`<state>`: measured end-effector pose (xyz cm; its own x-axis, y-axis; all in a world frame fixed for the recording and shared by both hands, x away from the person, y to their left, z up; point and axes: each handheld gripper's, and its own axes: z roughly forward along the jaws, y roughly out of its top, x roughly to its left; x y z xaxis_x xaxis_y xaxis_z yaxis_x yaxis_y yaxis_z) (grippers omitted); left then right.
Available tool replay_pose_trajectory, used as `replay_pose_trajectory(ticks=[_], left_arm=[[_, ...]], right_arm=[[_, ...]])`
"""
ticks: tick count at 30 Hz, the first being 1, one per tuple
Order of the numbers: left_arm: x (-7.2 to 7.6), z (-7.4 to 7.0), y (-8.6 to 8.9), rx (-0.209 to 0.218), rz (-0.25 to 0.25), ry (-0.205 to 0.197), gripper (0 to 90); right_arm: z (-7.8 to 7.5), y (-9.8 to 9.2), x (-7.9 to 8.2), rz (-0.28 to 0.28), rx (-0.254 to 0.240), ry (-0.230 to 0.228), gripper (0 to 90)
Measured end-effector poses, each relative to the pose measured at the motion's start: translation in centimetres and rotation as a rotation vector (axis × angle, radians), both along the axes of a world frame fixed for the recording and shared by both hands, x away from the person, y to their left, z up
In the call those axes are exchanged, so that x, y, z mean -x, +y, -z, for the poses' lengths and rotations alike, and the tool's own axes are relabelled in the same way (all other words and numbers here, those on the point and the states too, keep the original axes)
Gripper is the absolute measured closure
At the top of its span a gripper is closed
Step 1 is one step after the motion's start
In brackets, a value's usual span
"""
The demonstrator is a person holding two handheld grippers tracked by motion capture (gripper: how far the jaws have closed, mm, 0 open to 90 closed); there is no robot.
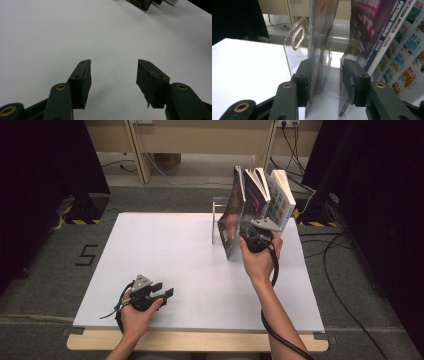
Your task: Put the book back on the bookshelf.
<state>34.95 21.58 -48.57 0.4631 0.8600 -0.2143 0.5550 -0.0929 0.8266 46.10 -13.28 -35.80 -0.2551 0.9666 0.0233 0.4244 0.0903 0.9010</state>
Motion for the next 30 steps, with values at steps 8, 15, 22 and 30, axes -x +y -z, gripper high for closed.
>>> replay_pose_trajectory(ticks=[8,15,22,30], left_arm=[[0.0,0.0,0.1,0.003,-0.003,0.0,44.7],[0.0,-0.1,0.2,0.005,-0.005,0.001,44.7],[0.1,0.0,0.2,0.003,-0.006,0.0,44.7],[0.1,0.0,0.3,0.004,-0.008,0.001,44.7]], right_arm=[[0.6,-0.9,0.4,0.0,-0.001,0.025,59.0],[1.0,-1.9,0.9,0.006,-0.001,0.034,58.9],[1.2,-3.0,1.7,0.025,0.023,0.036,58.8],[2.2,-4.0,2.1,0.03,0.021,0.064,58.7]])
